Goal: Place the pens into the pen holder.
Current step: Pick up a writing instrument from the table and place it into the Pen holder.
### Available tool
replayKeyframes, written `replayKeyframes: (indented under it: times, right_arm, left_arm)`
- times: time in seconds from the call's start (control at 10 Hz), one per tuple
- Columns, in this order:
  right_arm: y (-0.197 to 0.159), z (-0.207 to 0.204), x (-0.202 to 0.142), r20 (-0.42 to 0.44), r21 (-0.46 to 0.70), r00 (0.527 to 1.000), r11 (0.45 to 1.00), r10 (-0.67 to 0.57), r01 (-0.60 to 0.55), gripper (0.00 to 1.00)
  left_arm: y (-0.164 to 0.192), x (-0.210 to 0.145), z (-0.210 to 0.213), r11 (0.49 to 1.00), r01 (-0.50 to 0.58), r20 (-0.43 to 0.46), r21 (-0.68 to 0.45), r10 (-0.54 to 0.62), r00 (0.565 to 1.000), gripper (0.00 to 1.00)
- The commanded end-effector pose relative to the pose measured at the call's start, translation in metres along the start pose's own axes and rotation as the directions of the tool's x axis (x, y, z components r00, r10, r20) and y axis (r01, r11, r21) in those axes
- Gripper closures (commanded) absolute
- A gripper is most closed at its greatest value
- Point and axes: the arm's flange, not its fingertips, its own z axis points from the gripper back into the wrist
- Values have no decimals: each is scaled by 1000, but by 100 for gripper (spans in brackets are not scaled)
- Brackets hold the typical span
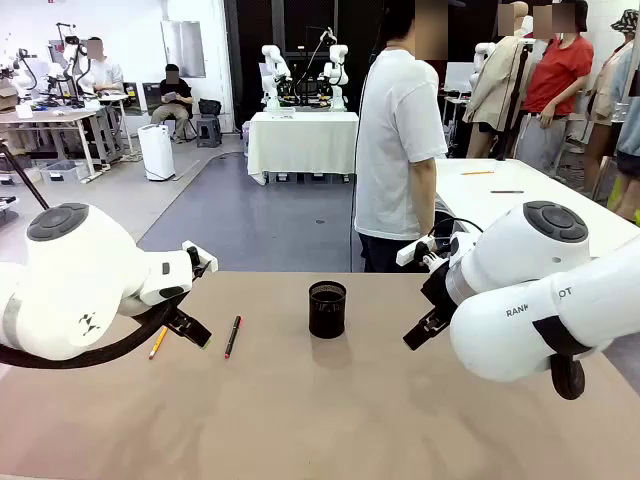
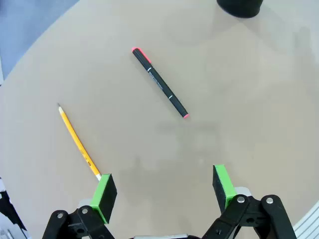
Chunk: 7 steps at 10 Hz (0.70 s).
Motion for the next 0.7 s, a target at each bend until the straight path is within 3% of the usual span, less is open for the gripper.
replayKeyframes:
  times: [0.0, 0.6]
  right_arm:
    - [0, 0, 0, 0, 0, 1000, 1000, 0, 0, 0]
    - [0, 0, 0, 0, 0, 1000, 1000, 0, 0, 0]
  left_arm:
    - [0, 0, 0, 1000, 0, 0, 0, 0, 1000, 0]
    - [0, 0, 0, 1000, 0, 0, 0, 0, 1000, 0]
